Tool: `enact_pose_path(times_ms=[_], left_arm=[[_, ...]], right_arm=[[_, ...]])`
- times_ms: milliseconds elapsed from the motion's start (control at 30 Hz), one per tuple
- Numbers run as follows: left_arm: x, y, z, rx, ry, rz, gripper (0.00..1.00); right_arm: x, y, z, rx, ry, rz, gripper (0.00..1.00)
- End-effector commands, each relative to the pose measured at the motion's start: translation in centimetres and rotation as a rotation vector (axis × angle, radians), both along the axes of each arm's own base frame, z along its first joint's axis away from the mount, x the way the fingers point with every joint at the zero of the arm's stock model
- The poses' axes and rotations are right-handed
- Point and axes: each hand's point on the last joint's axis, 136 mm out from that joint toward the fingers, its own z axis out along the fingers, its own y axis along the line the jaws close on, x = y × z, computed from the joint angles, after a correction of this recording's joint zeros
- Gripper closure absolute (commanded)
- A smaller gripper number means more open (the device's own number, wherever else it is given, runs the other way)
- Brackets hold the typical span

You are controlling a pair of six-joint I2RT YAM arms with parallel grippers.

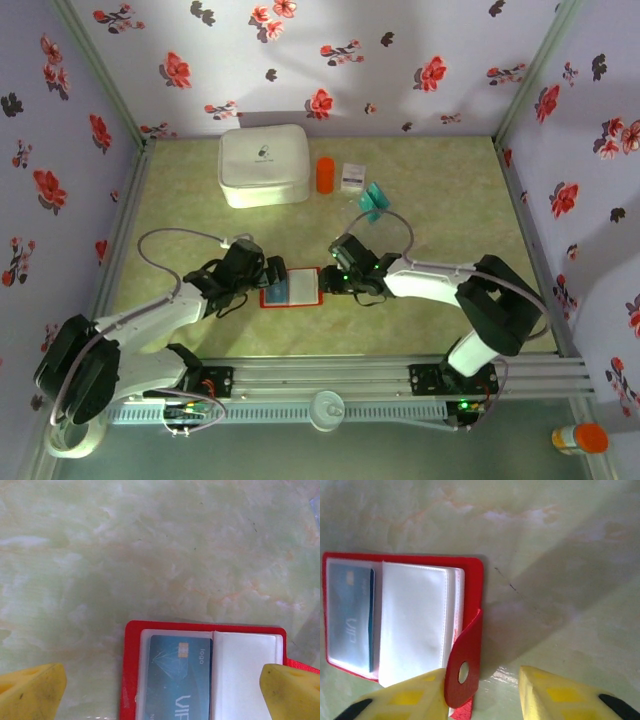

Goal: Put the credit cards into the card holder

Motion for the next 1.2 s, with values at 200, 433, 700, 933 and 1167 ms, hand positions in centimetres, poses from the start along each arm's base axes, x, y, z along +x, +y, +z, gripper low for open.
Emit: enact_pose_path(times_ms=[200,433,700,933,1167], left_arm=[[0.4,-0.8,-1.3,-0.004,0.008,-0.048,0.0],[0.5,-1.0,-2.3,-0.004,0.013,-0.059,0.0],[0.9,-2.0,-2.6,-0.025,0.009,-0.086,0.0],[1.1,-2.3,-3.5,-0.02,0.029,-0.091,0.0],[1.2,-2.8,-3.5,-0.037,0.035,-0.098,0.0]], right_arm=[[0.8,0.8,0.6,0.032,-0.018,-0.003,0.98],[0.6,0.6,0.2,0.033,-0.008,-0.01,1.0],[0.5,0.6,-0.1,0.046,-0.001,-0.018,1.0],[0.4,0.7,-0.2,0.056,0.004,-0.022,1.0],[0.3,0.8,-0.3,0.069,0.009,-0.027,1.0]])
